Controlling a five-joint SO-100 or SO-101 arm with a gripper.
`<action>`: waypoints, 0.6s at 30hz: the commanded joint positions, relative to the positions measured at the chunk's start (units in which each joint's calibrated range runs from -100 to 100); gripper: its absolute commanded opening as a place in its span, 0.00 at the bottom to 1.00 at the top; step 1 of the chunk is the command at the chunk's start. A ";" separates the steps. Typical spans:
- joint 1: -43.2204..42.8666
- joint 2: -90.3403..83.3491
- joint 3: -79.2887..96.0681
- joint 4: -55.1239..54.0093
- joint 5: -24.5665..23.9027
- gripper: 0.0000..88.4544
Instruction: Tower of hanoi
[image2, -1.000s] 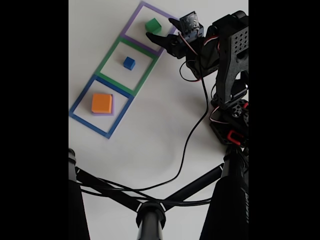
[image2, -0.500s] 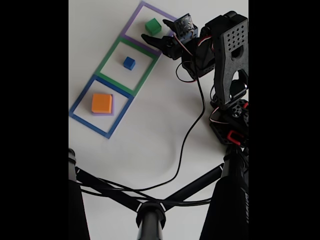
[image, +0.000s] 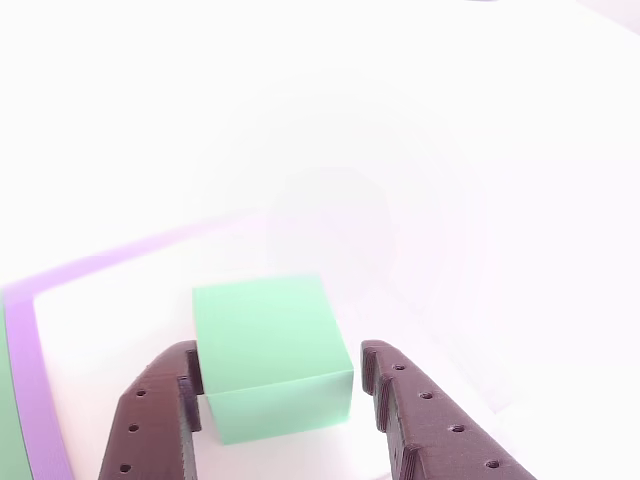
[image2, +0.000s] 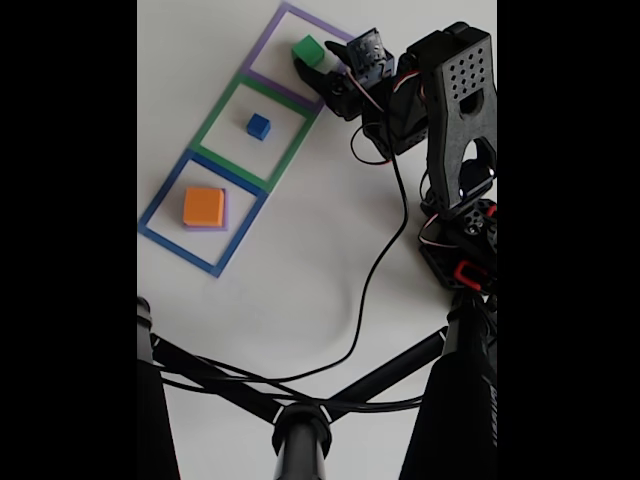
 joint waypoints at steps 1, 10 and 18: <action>-0.77 -0.52 -0.95 -0.86 0.20 0.11; -0.87 -2.46 -0.86 0.92 0.20 0.07; -1.54 -28.62 5.14 24.64 0.20 0.07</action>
